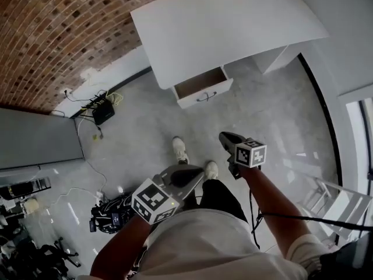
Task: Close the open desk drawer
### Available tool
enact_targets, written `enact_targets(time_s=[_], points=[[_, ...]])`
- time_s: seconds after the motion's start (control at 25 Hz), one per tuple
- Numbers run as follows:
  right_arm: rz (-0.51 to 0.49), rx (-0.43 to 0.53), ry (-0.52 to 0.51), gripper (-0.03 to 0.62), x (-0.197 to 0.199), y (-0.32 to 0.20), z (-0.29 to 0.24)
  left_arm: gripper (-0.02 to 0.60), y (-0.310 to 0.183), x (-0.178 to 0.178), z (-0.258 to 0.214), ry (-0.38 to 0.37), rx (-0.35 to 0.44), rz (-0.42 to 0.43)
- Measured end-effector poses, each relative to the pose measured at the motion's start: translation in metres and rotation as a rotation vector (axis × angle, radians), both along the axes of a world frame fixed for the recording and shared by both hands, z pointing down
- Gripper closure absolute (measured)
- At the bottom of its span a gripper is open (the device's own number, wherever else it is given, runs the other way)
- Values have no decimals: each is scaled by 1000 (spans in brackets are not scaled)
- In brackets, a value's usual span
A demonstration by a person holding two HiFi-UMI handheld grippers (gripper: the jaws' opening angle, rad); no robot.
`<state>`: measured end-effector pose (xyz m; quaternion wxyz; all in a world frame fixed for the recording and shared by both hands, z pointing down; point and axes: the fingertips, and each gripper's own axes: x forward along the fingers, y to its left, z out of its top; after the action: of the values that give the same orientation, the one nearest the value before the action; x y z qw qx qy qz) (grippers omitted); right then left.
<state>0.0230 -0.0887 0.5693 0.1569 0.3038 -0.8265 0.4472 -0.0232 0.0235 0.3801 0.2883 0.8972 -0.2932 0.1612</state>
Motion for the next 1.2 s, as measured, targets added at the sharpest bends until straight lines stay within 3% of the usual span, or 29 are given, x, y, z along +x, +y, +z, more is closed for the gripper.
enact_targets(time_s=[0.12, 0.4, 0.6, 0.76, 0.88, 1.2], points=[[112, -130, -85, 577, -8, -25, 37, 578, -26, -12, 15, -10, -5, 36], [316, -222, -203, 552, -20, -97, 115, 578, -78, -44, 55, -12, -53, 96], [504, -318, -393, 551, -28, -148, 147, 578, -110, -48, 76, -1, -72, 126], [548, -341, -439, 544, -28, -169, 195, 578, -136, -46, 76, 35, -59, 130], [599, -354, -509, 526, -27, -187, 207, 577, -149, -49, 78, 40, -58, 143], [616, -365, -602, 525, -41, -211, 220, 575, -172, -60, 91, 21, -76, 137]])
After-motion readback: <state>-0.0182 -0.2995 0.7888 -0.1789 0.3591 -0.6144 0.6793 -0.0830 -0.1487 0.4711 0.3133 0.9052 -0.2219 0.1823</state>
